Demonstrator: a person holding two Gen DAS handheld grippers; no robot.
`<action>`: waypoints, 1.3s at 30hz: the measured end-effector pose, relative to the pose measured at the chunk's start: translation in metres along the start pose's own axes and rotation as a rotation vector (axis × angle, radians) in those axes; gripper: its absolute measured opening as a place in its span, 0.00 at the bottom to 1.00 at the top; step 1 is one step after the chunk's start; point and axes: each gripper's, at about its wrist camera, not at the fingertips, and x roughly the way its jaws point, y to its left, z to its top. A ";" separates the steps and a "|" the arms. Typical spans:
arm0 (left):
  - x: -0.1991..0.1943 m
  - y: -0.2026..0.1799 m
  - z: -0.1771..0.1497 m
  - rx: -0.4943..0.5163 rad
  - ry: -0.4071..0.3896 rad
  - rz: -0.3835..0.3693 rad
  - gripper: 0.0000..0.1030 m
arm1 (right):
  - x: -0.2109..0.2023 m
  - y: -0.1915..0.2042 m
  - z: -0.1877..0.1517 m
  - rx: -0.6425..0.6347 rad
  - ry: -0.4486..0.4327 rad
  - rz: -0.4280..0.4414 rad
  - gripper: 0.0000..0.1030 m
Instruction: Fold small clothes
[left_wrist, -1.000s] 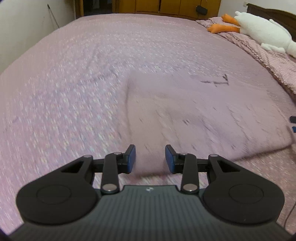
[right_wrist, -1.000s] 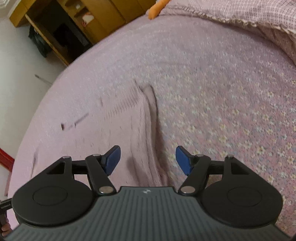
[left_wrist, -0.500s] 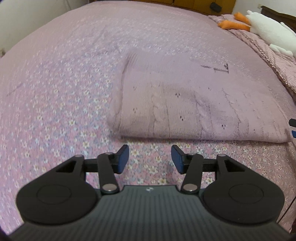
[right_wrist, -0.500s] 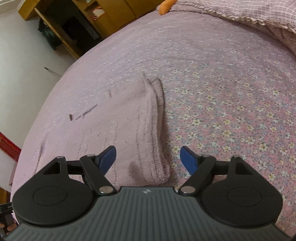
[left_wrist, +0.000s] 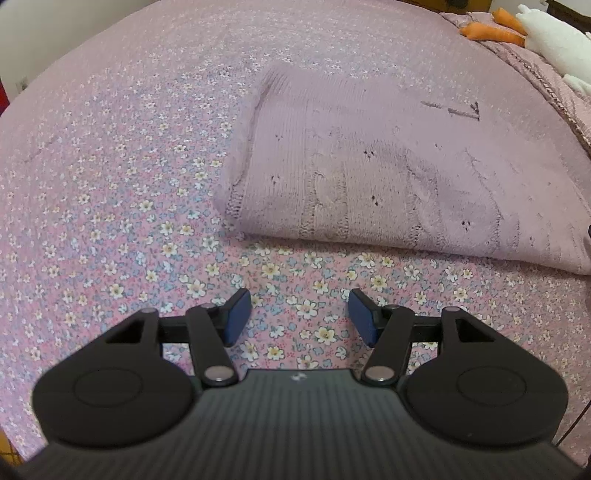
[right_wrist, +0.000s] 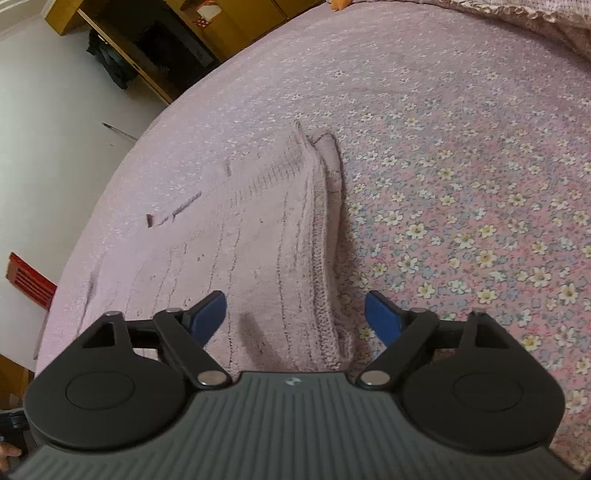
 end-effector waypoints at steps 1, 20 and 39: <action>0.000 -0.001 0.000 0.004 -0.001 0.004 0.59 | 0.000 -0.003 0.000 0.020 -0.003 0.006 0.88; 0.008 -0.011 -0.008 0.043 -0.024 0.042 0.63 | 0.024 0.009 0.003 0.043 -0.003 0.114 0.95; 0.011 -0.012 -0.008 0.063 -0.028 0.046 0.64 | 0.026 -0.006 0.000 0.147 -0.005 0.157 0.62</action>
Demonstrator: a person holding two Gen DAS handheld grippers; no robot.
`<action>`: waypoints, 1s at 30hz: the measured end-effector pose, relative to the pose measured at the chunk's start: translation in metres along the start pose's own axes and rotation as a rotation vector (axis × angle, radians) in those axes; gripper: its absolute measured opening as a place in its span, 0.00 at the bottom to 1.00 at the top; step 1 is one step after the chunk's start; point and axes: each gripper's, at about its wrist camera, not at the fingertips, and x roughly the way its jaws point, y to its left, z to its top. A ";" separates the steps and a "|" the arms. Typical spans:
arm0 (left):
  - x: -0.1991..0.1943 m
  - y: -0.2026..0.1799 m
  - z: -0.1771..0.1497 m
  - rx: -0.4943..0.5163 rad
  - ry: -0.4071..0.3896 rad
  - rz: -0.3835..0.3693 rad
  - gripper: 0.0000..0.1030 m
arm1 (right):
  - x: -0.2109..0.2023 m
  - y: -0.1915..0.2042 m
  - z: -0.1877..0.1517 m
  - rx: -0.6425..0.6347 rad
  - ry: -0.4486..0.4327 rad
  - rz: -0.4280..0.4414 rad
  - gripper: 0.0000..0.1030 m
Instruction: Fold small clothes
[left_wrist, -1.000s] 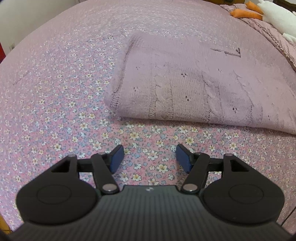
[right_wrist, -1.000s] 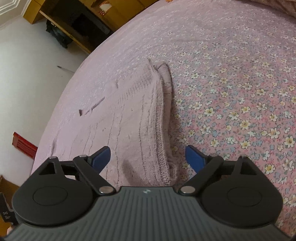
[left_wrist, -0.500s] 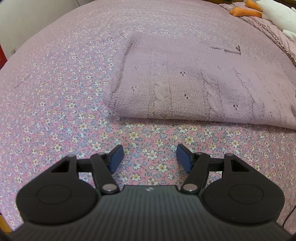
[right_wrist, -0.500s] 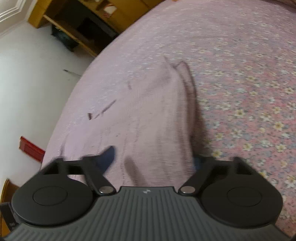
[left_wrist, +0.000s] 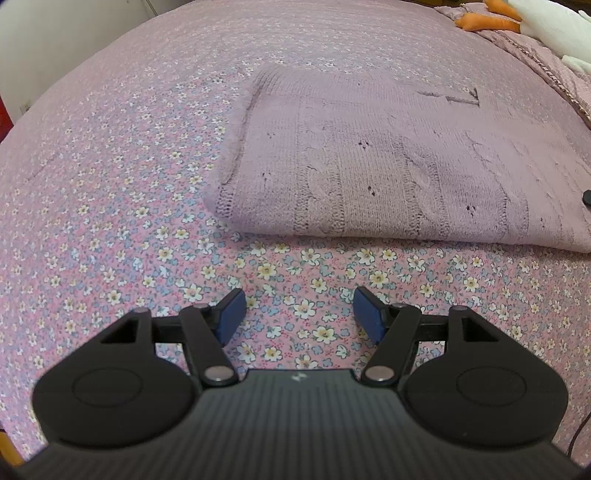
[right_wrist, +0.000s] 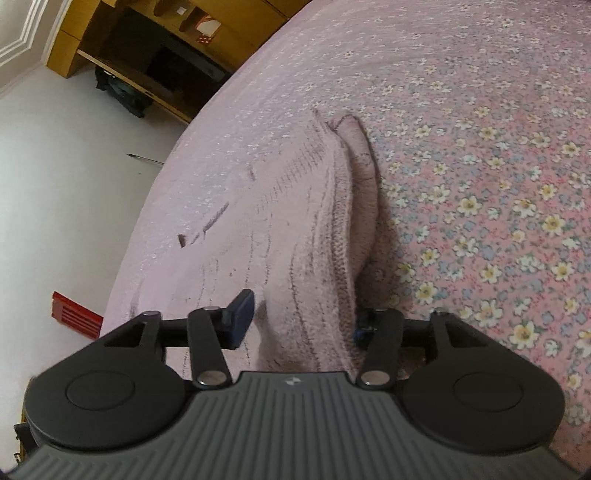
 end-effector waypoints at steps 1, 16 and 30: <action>0.000 0.000 0.000 0.001 0.000 0.000 0.64 | 0.001 0.000 0.000 0.006 -0.004 0.011 0.65; 0.000 0.001 -0.001 0.006 -0.007 -0.003 0.65 | 0.006 0.006 0.001 -0.024 -0.047 -0.024 0.34; -0.035 0.038 0.011 -0.035 -0.078 0.013 0.65 | 0.009 0.134 0.021 -0.370 -0.046 -0.056 0.31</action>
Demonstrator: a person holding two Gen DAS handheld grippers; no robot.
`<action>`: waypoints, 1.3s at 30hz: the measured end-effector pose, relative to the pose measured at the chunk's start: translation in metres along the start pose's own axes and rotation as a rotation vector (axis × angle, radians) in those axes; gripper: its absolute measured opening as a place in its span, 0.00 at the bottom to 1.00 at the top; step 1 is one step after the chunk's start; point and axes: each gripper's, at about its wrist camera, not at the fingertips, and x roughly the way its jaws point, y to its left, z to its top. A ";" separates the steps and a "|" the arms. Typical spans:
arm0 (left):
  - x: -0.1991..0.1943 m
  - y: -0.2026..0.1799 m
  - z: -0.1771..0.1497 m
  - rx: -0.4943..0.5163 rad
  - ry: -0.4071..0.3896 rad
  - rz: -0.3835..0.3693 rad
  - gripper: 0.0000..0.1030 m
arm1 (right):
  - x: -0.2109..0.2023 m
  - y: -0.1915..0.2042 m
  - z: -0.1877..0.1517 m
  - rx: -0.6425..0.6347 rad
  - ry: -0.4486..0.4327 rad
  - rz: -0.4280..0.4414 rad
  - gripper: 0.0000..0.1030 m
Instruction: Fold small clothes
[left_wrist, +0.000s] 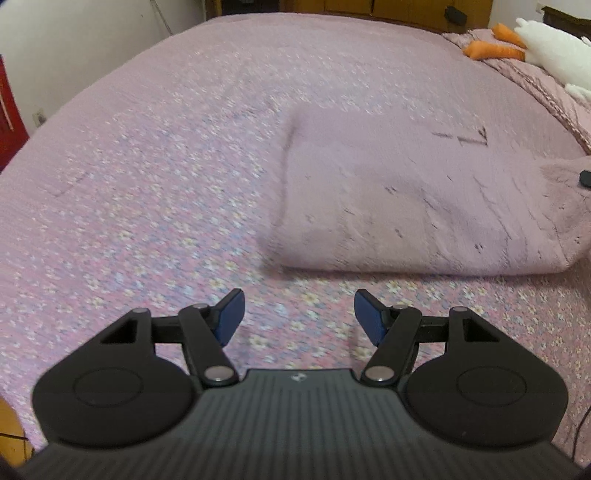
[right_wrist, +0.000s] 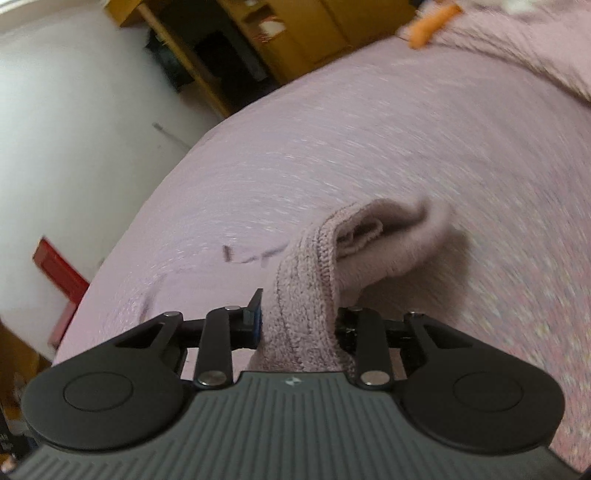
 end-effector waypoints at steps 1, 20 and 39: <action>-0.001 0.004 0.001 -0.004 -0.004 0.006 0.65 | 0.001 0.010 0.004 -0.027 0.002 0.008 0.31; -0.025 0.083 0.009 -0.137 -0.073 0.085 0.65 | 0.138 0.253 -0.030 -0.561 0.308 0.131 0.30; -0.022 0.081 0.037 -0.079 -0.146 -0.011 0.65 | 0.060 0.206 -0.069 -0.403 0.124 0.182 0.67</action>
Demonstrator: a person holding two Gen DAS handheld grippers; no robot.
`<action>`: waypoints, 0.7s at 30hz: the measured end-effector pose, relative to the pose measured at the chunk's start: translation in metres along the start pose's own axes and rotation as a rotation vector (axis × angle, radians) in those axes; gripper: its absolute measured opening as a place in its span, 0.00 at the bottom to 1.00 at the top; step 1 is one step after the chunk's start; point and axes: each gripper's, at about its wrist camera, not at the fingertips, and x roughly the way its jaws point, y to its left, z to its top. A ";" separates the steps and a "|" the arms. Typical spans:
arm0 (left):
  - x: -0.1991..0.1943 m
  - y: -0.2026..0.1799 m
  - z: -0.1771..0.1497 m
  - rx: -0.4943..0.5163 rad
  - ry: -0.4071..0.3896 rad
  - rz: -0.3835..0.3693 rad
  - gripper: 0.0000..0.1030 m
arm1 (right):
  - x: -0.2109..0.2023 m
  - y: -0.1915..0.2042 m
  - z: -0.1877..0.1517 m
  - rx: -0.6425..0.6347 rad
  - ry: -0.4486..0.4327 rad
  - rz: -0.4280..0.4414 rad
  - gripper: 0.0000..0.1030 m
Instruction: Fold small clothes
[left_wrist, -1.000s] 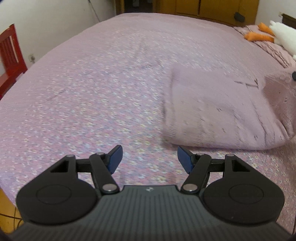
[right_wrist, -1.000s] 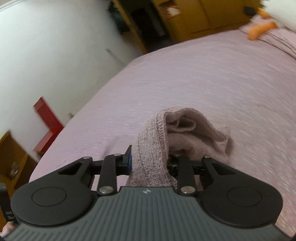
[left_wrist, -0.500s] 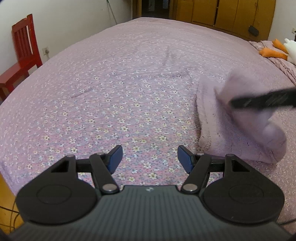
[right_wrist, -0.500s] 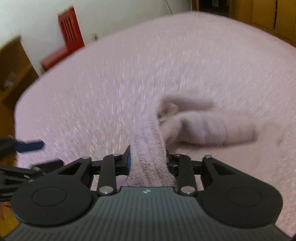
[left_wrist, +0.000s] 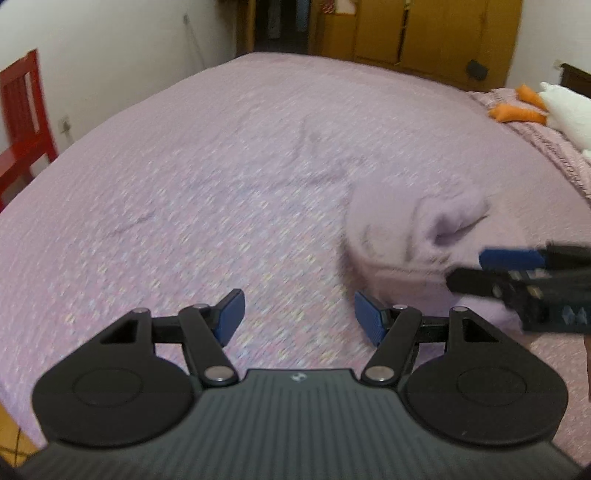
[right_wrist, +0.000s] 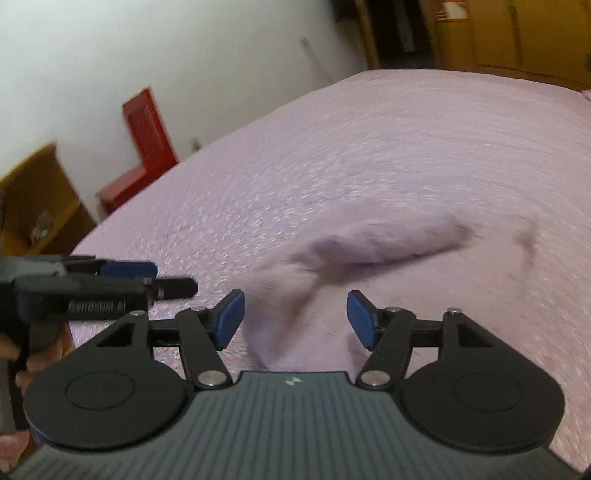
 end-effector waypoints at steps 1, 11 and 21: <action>0.000 -0.005 0.005 0.013 -0.010 -0.012 0.65 | -0.008 -0.007 -0.004 0.021 -0.017 -0.015 0.68; 0.036 -0.088 0.043 0.235 -0.036 -0.147 0.65 | -0.044 -0.074 -0.025 0.215 -0.061 -0.138 0.69; 0.115 -0.130 0.047 0.317 -0.013 -0.142 0.29 | -0.013 -0.068 -0.039 0.228 -0.041 -0.156 0.69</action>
